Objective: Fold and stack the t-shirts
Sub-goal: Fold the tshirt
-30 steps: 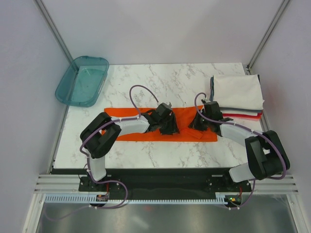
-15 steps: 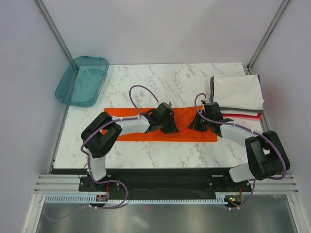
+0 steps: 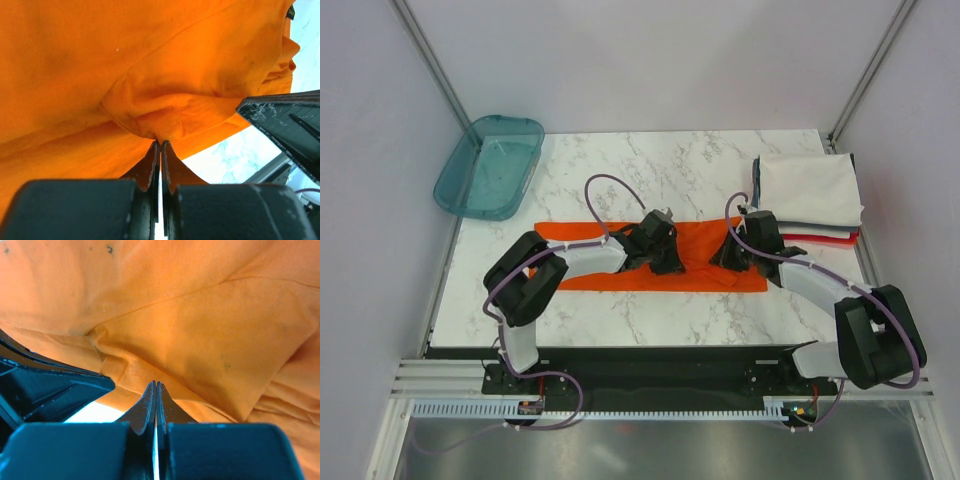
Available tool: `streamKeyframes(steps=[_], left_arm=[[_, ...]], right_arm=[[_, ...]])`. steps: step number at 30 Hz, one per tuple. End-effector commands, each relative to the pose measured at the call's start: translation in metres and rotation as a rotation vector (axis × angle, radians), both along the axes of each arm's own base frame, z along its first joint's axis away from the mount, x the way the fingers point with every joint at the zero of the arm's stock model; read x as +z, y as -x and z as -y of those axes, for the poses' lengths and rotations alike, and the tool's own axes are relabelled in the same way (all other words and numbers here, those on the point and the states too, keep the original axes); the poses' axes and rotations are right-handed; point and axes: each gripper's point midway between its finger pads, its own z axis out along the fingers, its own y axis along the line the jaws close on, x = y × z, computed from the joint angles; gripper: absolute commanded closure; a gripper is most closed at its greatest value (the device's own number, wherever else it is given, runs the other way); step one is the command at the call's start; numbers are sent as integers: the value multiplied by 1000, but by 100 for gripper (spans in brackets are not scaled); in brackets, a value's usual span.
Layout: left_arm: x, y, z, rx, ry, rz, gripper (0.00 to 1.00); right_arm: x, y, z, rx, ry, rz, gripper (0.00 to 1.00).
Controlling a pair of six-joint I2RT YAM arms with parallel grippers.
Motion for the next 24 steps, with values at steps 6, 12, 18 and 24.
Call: streamKeyframes(steps=[6,12,18,24], left_arm=[[31,10,-13,-83,30,25,98],[26,15,-19,-121,40,-5,98],[22,20,-23,-155,38,-29,98],[12,26,-30,-172,21,-61,97]], right_arm=[[8,3,15,-14,82,41,100],[-2,11,17,0,97,4,100],[-9,37,11,29,43,-37,100],[-14,57,9,39,15,-68,100]])
